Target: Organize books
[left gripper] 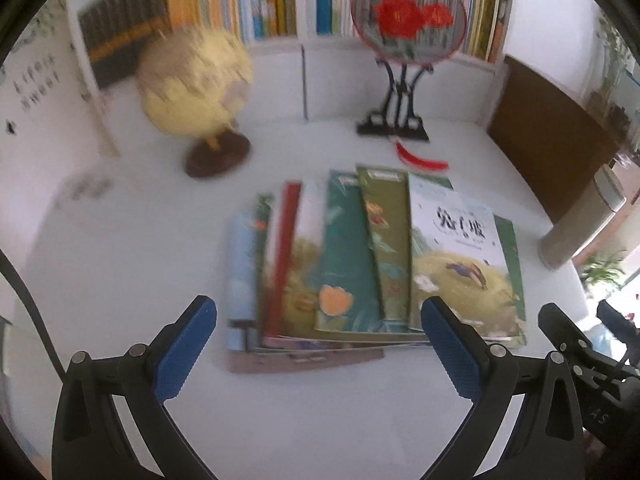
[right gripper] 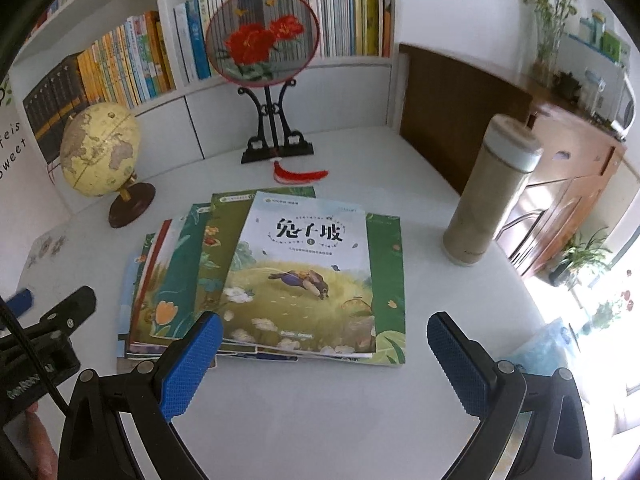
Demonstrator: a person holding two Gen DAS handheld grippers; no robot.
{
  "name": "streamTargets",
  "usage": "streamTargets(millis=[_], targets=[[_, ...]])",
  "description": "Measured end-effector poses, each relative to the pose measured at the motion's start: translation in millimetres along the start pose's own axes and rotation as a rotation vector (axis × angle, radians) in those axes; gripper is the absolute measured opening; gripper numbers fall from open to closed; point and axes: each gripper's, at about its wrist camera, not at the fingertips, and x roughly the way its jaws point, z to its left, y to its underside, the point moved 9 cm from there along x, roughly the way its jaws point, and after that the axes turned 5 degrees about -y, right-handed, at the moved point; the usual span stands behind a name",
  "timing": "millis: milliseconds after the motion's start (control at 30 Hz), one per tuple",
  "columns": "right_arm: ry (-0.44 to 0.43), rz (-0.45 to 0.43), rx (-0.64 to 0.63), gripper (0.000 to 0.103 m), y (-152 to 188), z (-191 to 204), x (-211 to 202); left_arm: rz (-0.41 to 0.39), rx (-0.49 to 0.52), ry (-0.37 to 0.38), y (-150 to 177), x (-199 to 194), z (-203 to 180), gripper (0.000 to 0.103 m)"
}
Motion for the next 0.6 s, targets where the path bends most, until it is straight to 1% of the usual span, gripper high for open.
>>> streamTargets(millis=[67,167,233,367,467,533,600], targets=[[-0.031,0.016,0.005,0.102,0.8,-7.1,14.8,0.026,0.009,0.051,0.1,13.5,-10.2,0.102],[-0.066,0.062,0.039,0.102,5.2,-20.9,40.7,0.040,0.003,0.182,-4.1,32.3,-30.8,0.102],[-0.092,0.093,0.052,0.102,8.2,-26.9,58.9,0.048,0.011,0.237,-5.1,42.2,-41.6,0.102],[-0.179,0.144,0.096,0.101,13.5,-36.3,90.5,0.089,0.077,0.278,-4.0,66.3,-63.3,0.102],[-0.206,0.177,0.119,0.093,14.9,-45.4,111.0,0.116,0.121,0.283,-1.3,81.8,-79.0,0.102],[-0.213,0.195,0.122,0.086,14.2,-49.8,121.0,0.114,0.140,0.282,-1.4,87.4,-85.3,0.102],[-0.225,0.202,0.121,0.084,12.3,-52.8,128.4,0.104,0.163,0.273,-2.3,90.9,-92.2,0.102]])
